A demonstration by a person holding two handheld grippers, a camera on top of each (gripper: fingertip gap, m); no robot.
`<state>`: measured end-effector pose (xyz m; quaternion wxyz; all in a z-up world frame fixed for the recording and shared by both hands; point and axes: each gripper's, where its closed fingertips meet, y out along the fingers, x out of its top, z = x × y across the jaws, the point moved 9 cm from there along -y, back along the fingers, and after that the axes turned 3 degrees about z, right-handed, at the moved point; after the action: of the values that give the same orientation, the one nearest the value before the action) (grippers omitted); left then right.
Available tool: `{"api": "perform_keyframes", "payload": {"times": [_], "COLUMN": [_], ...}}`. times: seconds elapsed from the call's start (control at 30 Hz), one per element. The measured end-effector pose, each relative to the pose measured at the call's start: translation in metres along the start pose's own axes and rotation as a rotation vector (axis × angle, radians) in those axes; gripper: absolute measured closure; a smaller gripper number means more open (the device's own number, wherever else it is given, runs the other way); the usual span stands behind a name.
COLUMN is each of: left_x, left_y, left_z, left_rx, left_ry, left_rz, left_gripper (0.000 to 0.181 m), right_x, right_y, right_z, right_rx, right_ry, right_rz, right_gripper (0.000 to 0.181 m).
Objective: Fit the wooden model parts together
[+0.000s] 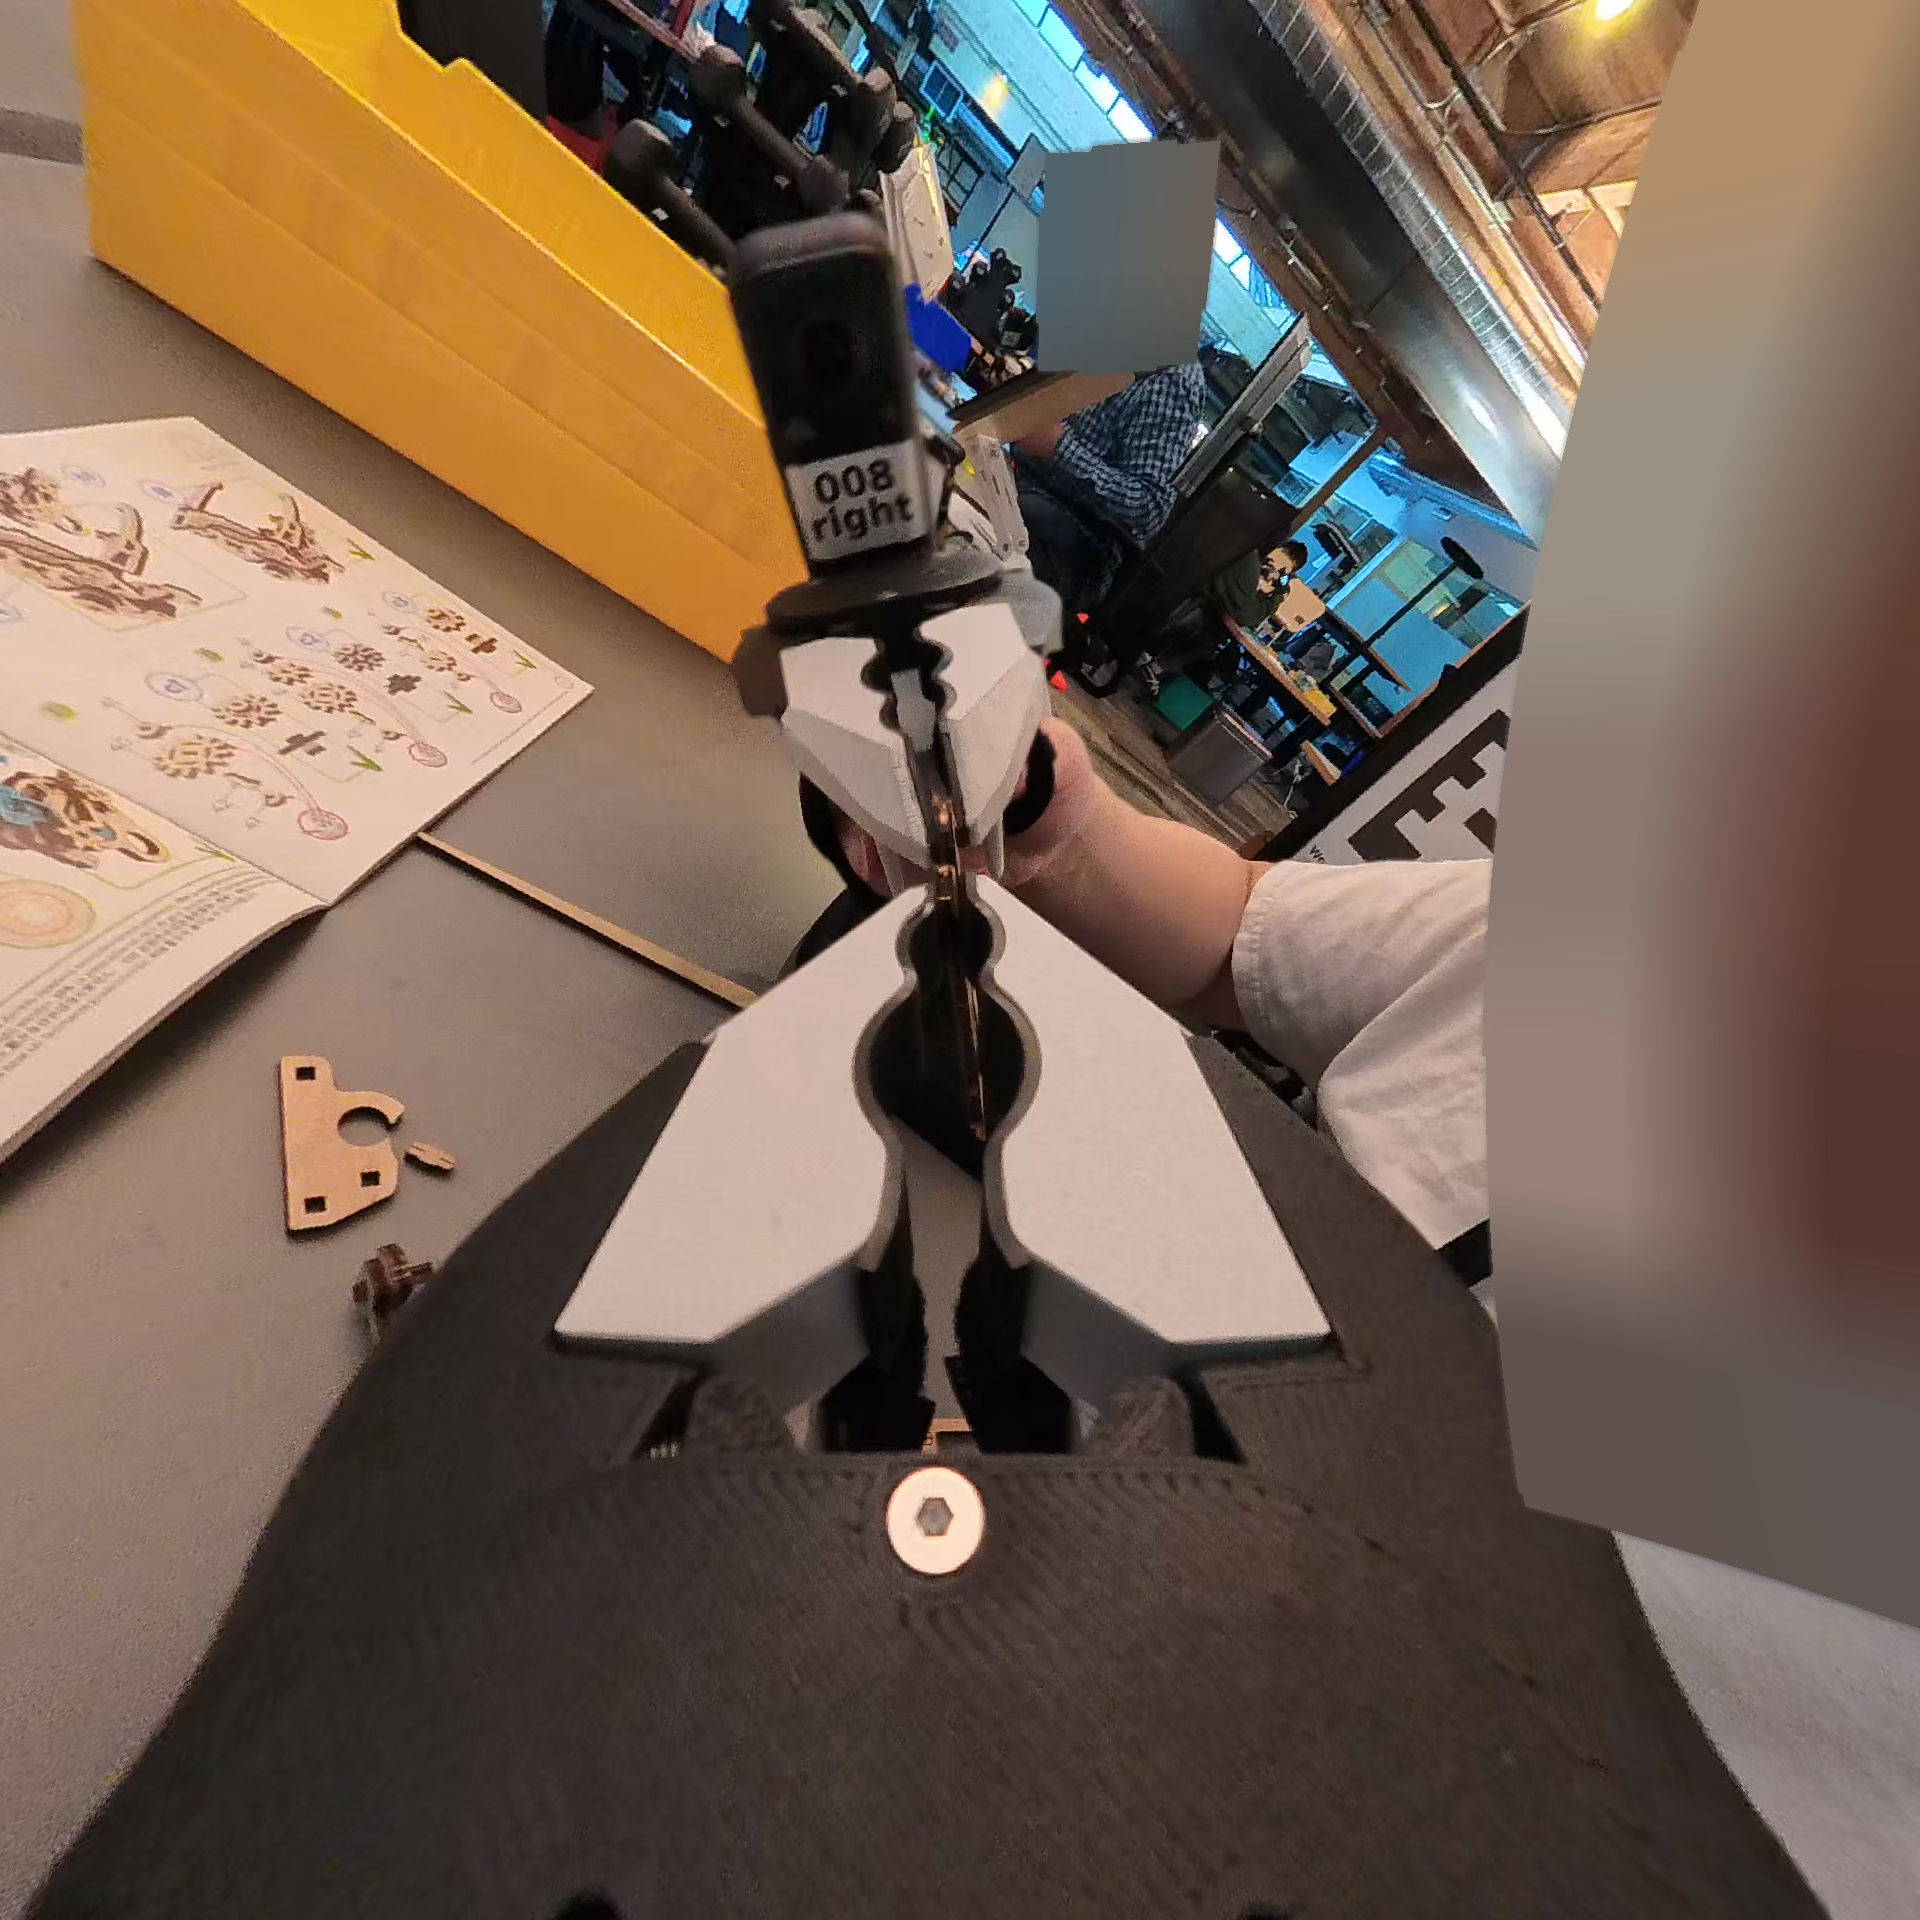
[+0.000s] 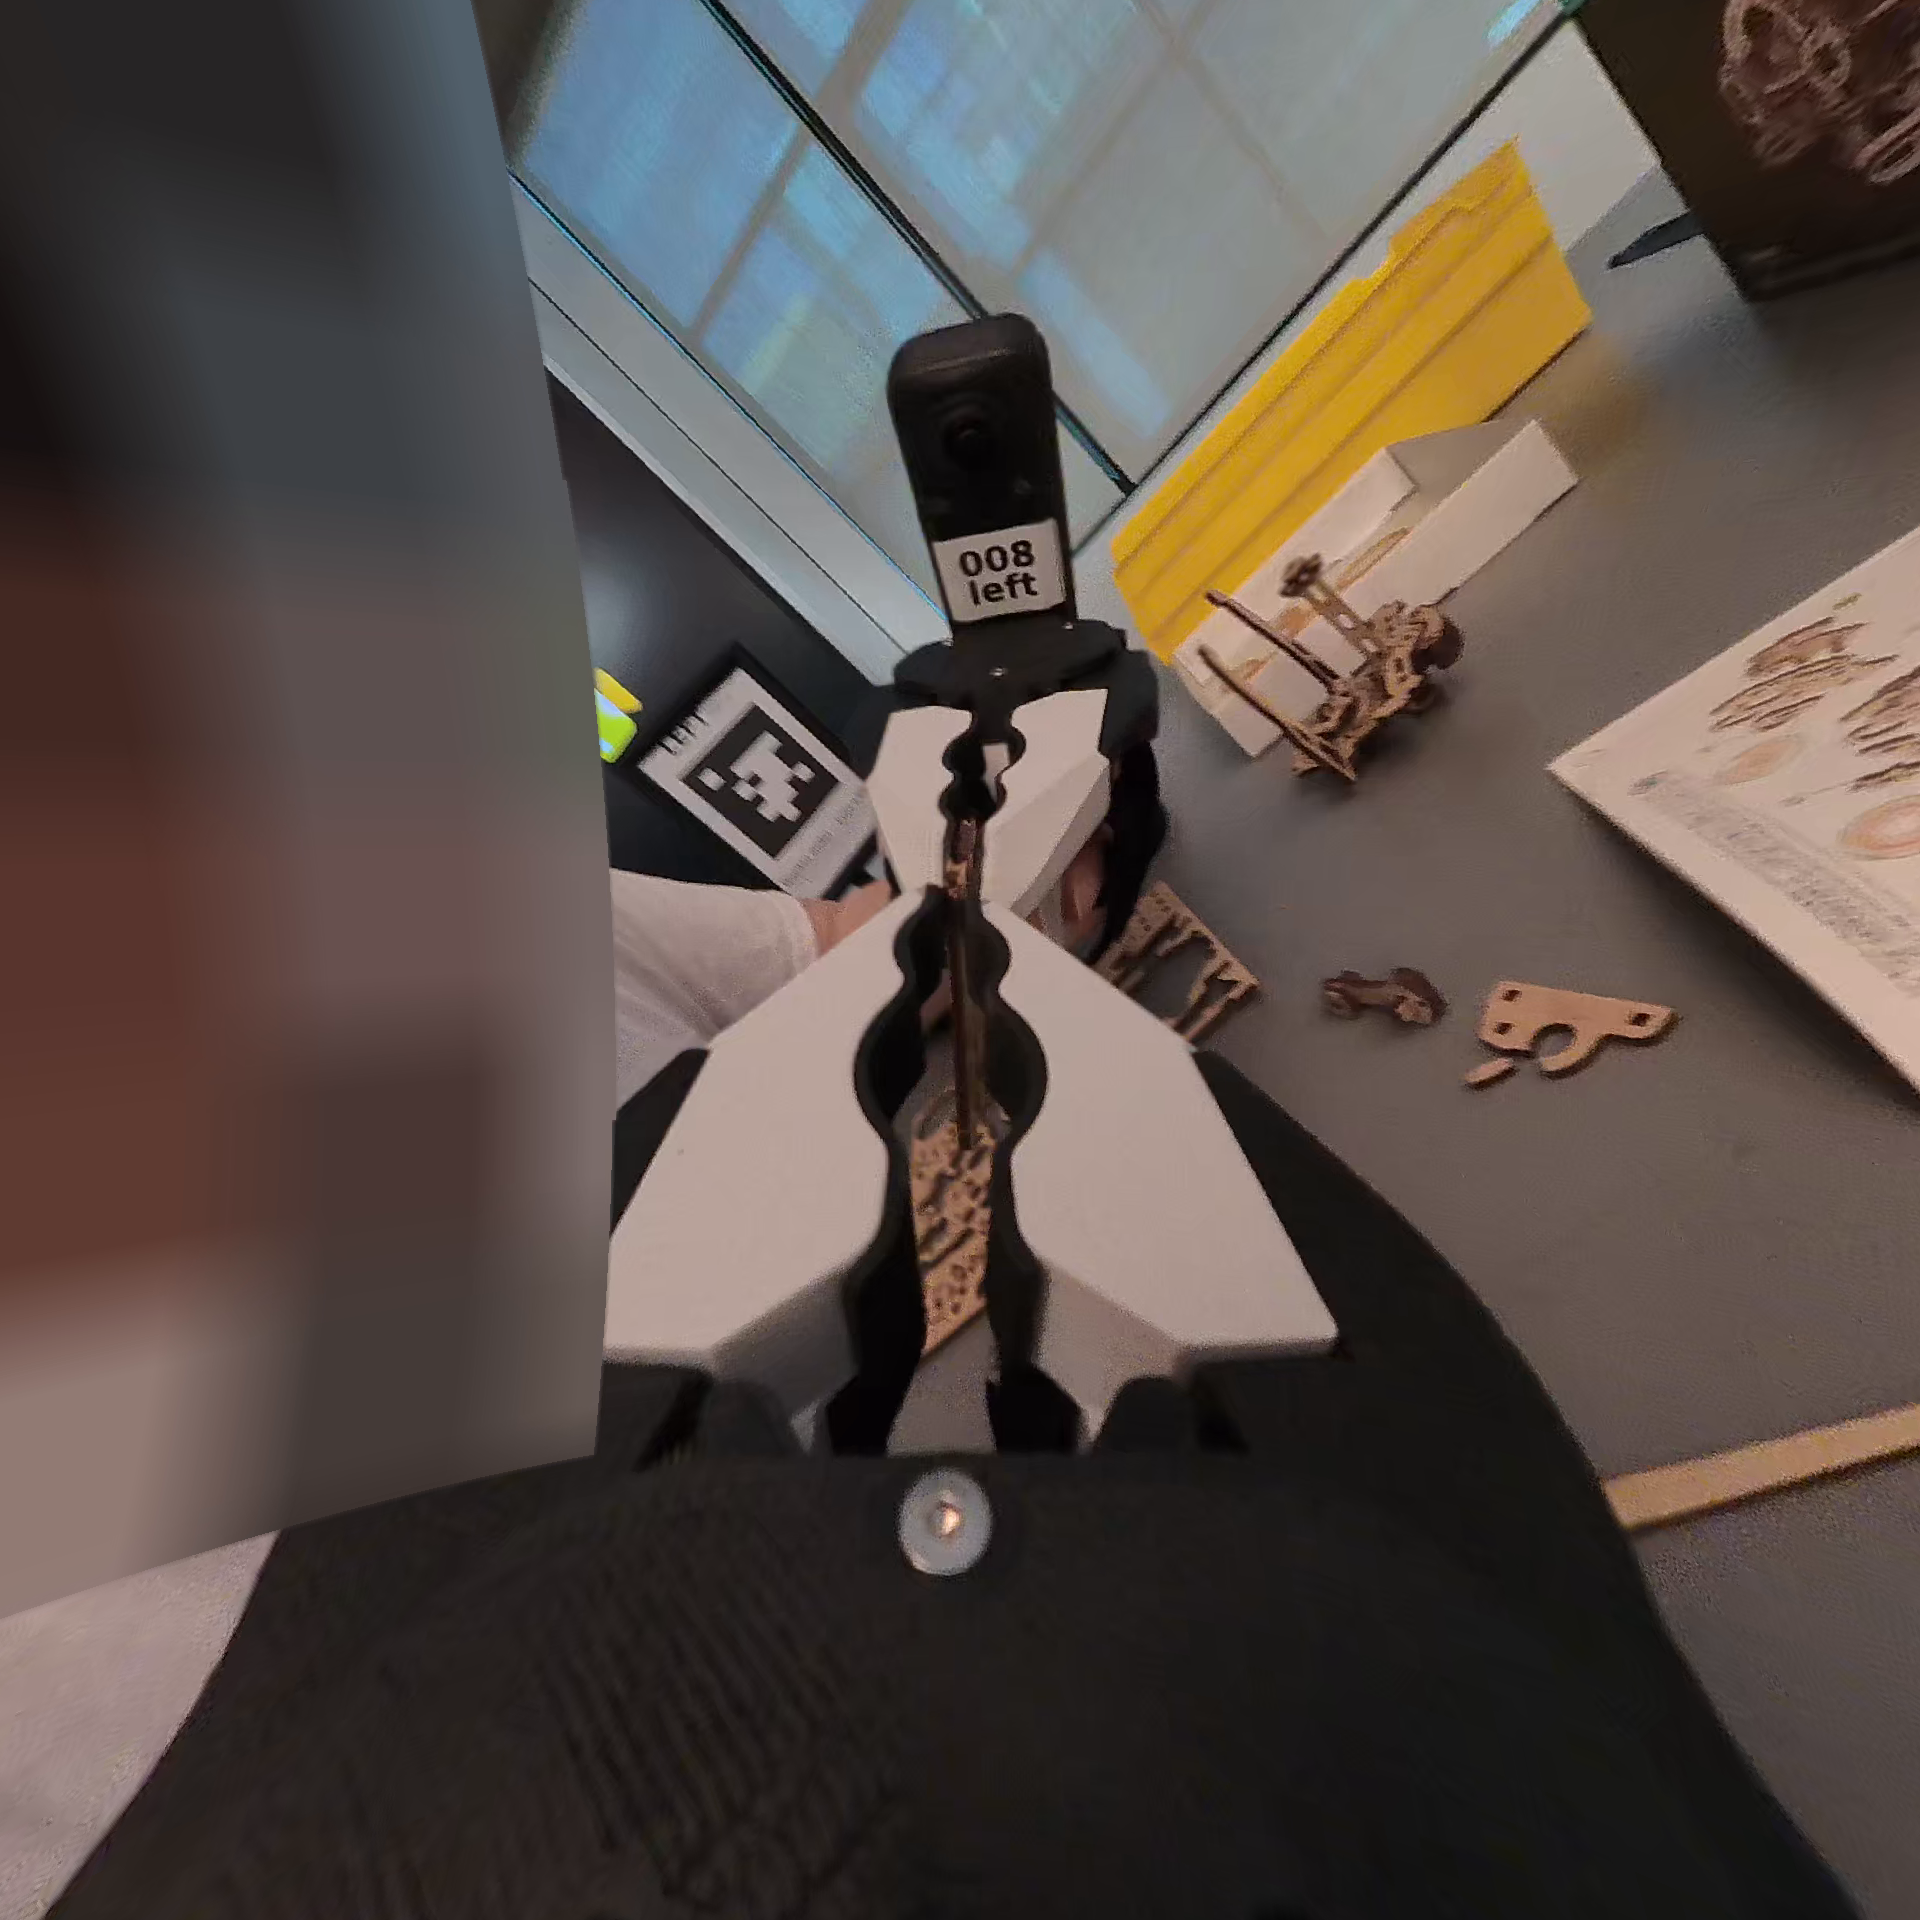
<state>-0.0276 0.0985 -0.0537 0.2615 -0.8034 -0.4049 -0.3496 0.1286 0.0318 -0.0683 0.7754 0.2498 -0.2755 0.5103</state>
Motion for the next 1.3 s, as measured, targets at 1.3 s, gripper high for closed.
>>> {"api": "perform_keyframes", "payload": {"times": [1.3], "left_x": [0.101], "left_y": [-0.009], "left_z": [-0.069], "left_rx": [0.046], "left_ry": [0.419], "left_rz": [0.02], "left_gripper": [0.179], "right_x": [0.097], "right_y": [0.018], "right_z": [0.115], "right_rx": [-0.3], "right_ry": [-0.713], "right_rz": [0.2], "right_gripper": [0.181]}}
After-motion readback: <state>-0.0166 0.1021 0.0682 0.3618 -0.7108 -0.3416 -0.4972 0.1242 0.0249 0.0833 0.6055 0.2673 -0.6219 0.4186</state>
